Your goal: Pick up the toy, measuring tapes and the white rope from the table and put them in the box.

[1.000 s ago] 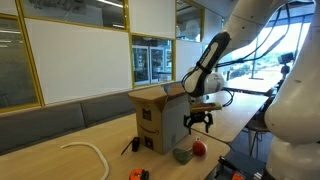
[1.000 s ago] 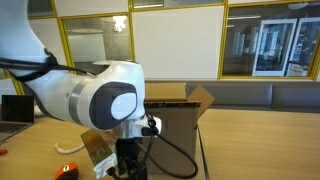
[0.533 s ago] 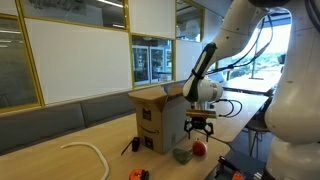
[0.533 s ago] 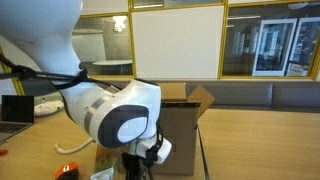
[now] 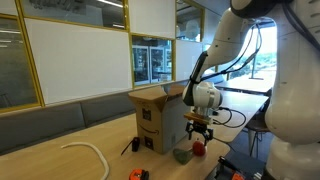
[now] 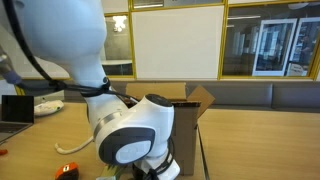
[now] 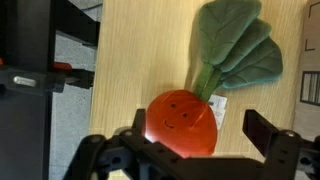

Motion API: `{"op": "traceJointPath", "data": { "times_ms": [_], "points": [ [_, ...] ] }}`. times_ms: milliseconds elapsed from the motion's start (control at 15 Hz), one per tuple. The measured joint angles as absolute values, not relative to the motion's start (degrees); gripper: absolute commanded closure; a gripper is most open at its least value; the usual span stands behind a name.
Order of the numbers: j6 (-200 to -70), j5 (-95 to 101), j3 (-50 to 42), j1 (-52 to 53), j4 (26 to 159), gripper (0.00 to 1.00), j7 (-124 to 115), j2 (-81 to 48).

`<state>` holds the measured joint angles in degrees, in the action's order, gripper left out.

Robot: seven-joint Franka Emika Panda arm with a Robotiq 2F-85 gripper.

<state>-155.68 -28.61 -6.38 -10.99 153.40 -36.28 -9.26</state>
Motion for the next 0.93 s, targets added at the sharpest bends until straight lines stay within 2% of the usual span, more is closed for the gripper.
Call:
{"op": "traceJointPath", "data": {
  "times_ms": [600, 667, 733, 933],
  "points": [
    [-159.1, -29.4, -7.3, -9.1, 150.0, 0.00, -43.7, -18.0],
    [-159.1, -29.4, -7.4, -9.0, 149.7, 0.25, -44.1, -18.5],
    [-159.1, -29.4, -7.6, -8.9, 149.5, 0.26, -44.4, -19.0],
    [-159.1, -29.3, -8.3, -8.3, 148.9, 0.51, -45.0, -20.2]
  ]
}}
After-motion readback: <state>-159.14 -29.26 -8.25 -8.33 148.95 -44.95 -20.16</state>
